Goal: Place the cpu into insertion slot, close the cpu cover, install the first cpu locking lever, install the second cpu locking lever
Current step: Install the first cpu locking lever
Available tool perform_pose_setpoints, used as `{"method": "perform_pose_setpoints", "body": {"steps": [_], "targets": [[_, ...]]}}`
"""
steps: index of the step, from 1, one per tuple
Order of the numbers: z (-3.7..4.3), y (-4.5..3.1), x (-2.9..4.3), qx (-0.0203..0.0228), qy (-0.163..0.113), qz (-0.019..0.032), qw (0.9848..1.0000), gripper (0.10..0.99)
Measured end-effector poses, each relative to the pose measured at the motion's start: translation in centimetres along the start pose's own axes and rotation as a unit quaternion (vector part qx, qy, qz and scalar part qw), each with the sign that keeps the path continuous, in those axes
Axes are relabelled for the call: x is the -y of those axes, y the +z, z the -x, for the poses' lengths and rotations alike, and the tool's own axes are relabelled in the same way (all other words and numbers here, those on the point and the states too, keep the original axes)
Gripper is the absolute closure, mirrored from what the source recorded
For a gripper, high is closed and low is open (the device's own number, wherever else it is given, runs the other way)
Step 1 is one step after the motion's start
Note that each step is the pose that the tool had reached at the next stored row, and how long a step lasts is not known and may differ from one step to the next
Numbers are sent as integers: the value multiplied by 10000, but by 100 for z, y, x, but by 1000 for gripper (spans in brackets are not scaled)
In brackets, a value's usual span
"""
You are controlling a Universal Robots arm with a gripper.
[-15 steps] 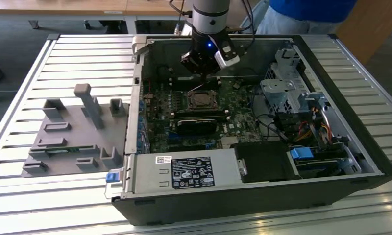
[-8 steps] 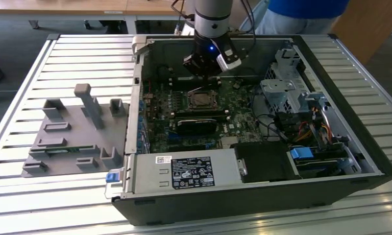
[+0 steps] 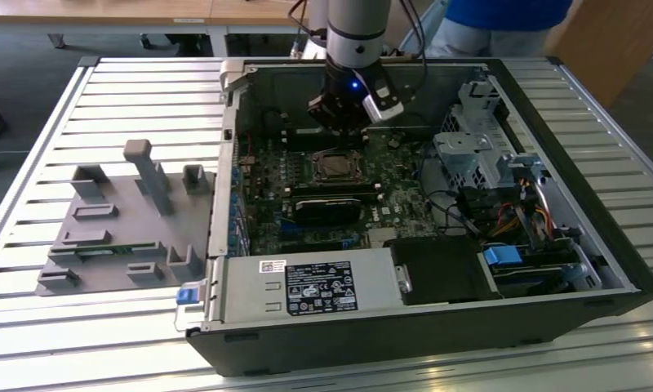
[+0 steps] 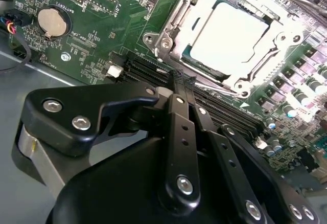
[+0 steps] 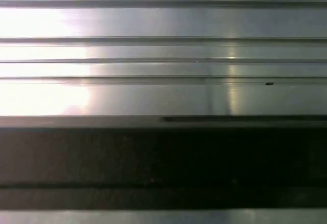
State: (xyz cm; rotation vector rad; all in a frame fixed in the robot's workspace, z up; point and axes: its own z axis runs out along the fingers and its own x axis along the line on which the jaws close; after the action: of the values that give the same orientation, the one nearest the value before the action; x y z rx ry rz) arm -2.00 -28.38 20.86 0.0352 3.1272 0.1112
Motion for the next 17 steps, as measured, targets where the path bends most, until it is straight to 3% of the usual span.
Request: {"method": "perform_pose_setpoints", "body": {"steps": [10,17], "targets": [[14,45,-3,1,-1,-29,10000,980],[13,79,-9,3,-2,-140,9999,980]]}}
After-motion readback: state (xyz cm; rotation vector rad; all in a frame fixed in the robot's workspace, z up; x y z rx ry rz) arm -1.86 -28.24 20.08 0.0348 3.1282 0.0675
